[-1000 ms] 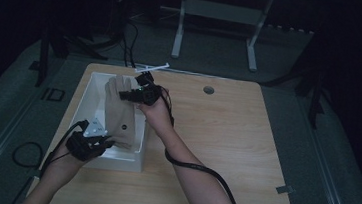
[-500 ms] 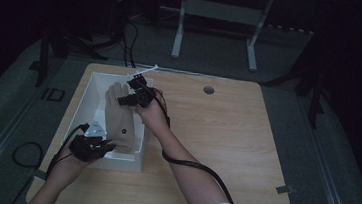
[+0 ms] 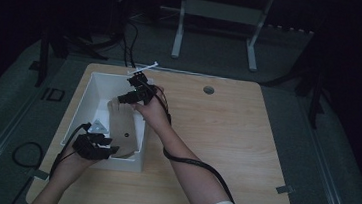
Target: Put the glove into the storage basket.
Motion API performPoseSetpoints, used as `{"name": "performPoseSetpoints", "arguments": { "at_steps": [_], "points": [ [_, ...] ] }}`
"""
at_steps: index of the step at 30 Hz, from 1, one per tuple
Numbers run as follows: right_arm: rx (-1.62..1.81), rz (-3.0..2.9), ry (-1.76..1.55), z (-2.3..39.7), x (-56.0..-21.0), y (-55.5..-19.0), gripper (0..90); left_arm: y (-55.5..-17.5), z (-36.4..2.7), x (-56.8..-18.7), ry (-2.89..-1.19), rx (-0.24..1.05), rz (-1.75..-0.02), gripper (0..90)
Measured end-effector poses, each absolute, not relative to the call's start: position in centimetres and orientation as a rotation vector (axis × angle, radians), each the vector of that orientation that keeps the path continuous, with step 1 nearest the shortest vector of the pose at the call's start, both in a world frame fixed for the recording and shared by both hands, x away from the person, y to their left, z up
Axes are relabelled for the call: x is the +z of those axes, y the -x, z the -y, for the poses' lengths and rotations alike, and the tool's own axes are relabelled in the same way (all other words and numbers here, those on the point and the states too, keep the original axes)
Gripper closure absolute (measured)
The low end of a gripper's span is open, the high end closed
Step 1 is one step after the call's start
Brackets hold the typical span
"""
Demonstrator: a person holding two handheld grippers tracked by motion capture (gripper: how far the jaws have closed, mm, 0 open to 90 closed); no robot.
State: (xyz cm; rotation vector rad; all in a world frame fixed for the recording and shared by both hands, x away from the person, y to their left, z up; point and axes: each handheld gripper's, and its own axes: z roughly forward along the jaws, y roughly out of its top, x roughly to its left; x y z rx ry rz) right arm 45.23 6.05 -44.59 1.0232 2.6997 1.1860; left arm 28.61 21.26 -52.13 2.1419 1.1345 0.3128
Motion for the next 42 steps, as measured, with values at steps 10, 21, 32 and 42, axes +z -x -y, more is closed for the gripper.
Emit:
{"name": "performPoseSetpoints", "arguments": {
  "at_steps": [10,21,32,42],
  "points": [
    [1.326,-2.698,-0.949,-3.7,-43.6,-44.1,26.7,-28.0,-20.6,-50.2,-1.965,0.384,-1.191,21.2],
    [1.446,-2.673,-0.864,0.6,-41.9,-42.3,19.6,-27.3,-18.9,-46.3,-1.835,0.382,-1.096,7.6],
    [1.426,-2.650,-0.787,5.6,-41.3,-39.9,20.0,-26.1,-14.7,-43.6,-1.829,0.381,-0.936,7.6],
    [1.402,-2.644,-0.759,10.1,-41.7,-37.6,19.9,-24.9,-10.2,-42.7,-1.865,0.317,-0.807,7.7]
  ]
}}
